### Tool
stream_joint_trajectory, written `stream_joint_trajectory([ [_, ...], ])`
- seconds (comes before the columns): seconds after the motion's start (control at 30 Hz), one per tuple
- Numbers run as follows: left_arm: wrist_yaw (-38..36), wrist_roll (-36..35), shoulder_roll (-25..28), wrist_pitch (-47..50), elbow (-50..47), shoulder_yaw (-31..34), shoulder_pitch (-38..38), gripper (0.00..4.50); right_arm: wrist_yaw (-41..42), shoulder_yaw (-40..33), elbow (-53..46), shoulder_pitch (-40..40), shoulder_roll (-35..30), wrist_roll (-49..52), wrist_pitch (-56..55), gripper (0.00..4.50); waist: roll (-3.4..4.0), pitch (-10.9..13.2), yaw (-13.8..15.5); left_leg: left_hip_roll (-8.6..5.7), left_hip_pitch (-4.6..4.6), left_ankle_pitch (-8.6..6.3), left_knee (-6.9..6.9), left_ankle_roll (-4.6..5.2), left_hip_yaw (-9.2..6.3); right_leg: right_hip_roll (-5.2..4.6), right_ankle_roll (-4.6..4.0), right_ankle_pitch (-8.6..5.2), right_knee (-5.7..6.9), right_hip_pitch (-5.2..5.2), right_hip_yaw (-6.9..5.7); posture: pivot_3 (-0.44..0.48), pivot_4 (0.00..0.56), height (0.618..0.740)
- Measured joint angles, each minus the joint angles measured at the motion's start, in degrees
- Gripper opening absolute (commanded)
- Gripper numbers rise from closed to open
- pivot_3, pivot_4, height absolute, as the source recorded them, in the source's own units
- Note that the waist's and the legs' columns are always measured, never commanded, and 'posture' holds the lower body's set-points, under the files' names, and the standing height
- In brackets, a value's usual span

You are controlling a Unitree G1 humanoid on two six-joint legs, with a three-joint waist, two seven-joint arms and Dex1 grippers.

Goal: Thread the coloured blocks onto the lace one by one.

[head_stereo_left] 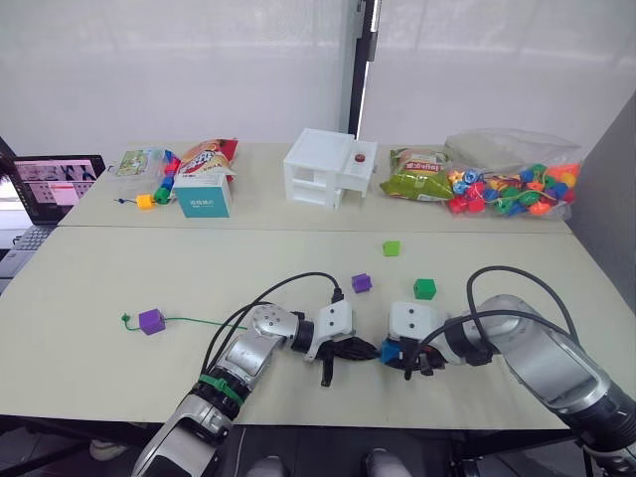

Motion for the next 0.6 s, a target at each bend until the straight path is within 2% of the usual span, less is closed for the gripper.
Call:
stream_joint_trajectory([
  [0.07, 0.4, 0.3, -0.7, -0.7, 1.4, 0.1, -0.6, 0.0, -0.1, -0.1, 0.0, 0.0, -0.2, -0.1, 0.3, 1.34, 0.0, 0.0, 0.0, -0.01, 0.0, 0.0, 0.01, 0.0, 0.0, 0.0, 0.0, 0.0, -0.03, 0.02, 0.0, 0.0, 0.15, 0.74],
  [0.1, 0.5, 0.4, -1.2, -0.8, 2.0, 0.2, -0.8, 0.61, -0.1, -0.1, 0.0, 0.0, -0.4, -0.1, 0.4, 1.34, 0.0, 0.0, 0.0, -0.01, 0.0, 0.0, 0.01, 0.0, 0.0, 0.0, 0.01, 0.0, -0.03, 0.02, 0.0, 0.0, 0.15, 0.74],
  [0.37, 0.7, 0.1, -1.3, -0.5, 2.3, 1.6, -1.5, 3.14, -0.1, -0.1, -0.2, 0.0, -0.5, 0.1, 0.4, 1.34, 0.0, 0.0, 0.0, 0.0, 0.0, 0.0, -0.01, 0.0, -0.01, 0.0, 0.01, 0.0, -0.01, -0.01, 0.0, 0.0, 0.15, 0.74],
  [0.47, 0.3, -0.1, -0.4, 0.0, 0.8, 1.7, -1.5, 4.26, -0.1, 0.0, -0.5, 0.1, -0.1, 0.1, 0.2, 1.34, -0.01, 0.0, -0.1, 0.0, -0.01, 0.0, -0.01, 0.0, -0.01, 0.0, 0.01, 0.0, 0.0, -0.03, 0.0, 0.0, 0.15, 0.74],
  [0.5, 0.3, -0.1, 0.2, 0.3, 0.1, 1.9, -1.6, 4.48, -0.1, 0.0, -0.6, 0.2, -0.1, 0.1, 0.2, 1.34, 0.0, 0.0, -0.1, 0.0, -0.01, 0.0, -0.02, 0.0, -0.01, 0.0, 0.01, 0.0, 0.0, -0.03, 0.0, 0.0, 0.15, 0.74],
  [0.6, -0.5, -0.3, 3.5, 1.4, -2.0, 2.6, -1.7, 4.5, -0.2, 0.0, -0.8, 0.4, 0.0, 0.2, 0.1, 1.34, 0.0, 0.0, -0.4, 0.01, 0.02, 0.0, -0.06, 0.0, -0.01, 0.01, 0.01, 0.0, 0.04, -0.06, 0.0, 0.0, 0.15, 0.74],
])
